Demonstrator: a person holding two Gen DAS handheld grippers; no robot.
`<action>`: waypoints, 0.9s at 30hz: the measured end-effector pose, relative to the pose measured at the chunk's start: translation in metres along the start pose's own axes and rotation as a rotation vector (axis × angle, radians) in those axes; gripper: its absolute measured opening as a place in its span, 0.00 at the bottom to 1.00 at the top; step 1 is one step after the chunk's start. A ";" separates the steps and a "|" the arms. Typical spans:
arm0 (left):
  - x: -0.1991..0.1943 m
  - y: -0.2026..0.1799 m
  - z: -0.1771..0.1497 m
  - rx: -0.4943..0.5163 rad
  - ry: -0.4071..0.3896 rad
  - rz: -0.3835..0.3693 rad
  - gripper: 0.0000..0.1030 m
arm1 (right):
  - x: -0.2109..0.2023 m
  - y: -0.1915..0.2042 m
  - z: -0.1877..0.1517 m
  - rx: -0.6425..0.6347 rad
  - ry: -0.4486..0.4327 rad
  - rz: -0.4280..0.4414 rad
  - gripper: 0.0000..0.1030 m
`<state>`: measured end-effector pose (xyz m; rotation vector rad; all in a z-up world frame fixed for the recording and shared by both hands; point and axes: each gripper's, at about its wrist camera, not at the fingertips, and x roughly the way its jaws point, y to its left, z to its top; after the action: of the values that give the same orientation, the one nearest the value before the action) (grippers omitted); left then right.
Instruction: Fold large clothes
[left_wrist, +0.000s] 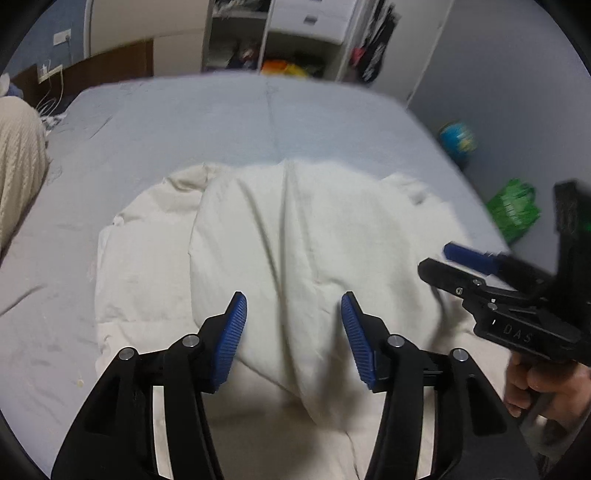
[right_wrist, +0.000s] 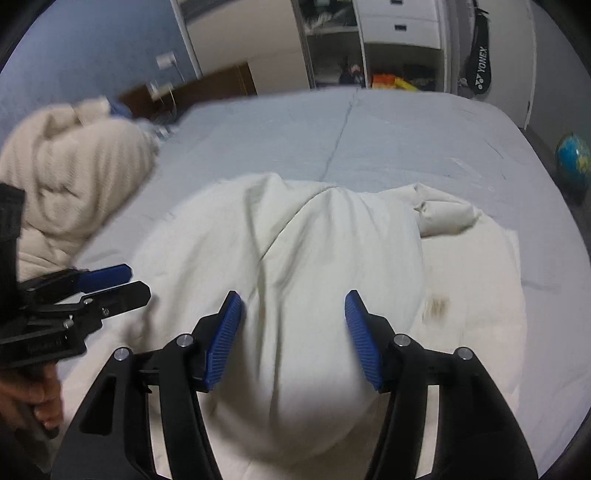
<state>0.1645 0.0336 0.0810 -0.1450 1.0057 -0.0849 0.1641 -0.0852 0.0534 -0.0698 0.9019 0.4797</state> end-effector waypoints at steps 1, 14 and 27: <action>0.014 0.000 -0.001 -0.001 0.045 0.024 0.47 | 0.010 -0.001 0.001 -0.012 0.026 -0.021 0.53; 0.047 0.005 -0.046 0.100 0.057 0.108 0.43 | 0.065 -0.024 -0.045 -0.079 0.084 -0.072 0.53; 0.037 -0.009 -0.013 0.085 0.137 0.132 0.43 | 0.052 -0.016 -0.033 -0.094 0.126 -0.099 0.53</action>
<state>0.1726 0.0188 0.0448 0.0056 1.1439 -0.0171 0.1735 -0.0885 -0.0094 -0.2316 0.9938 0.4288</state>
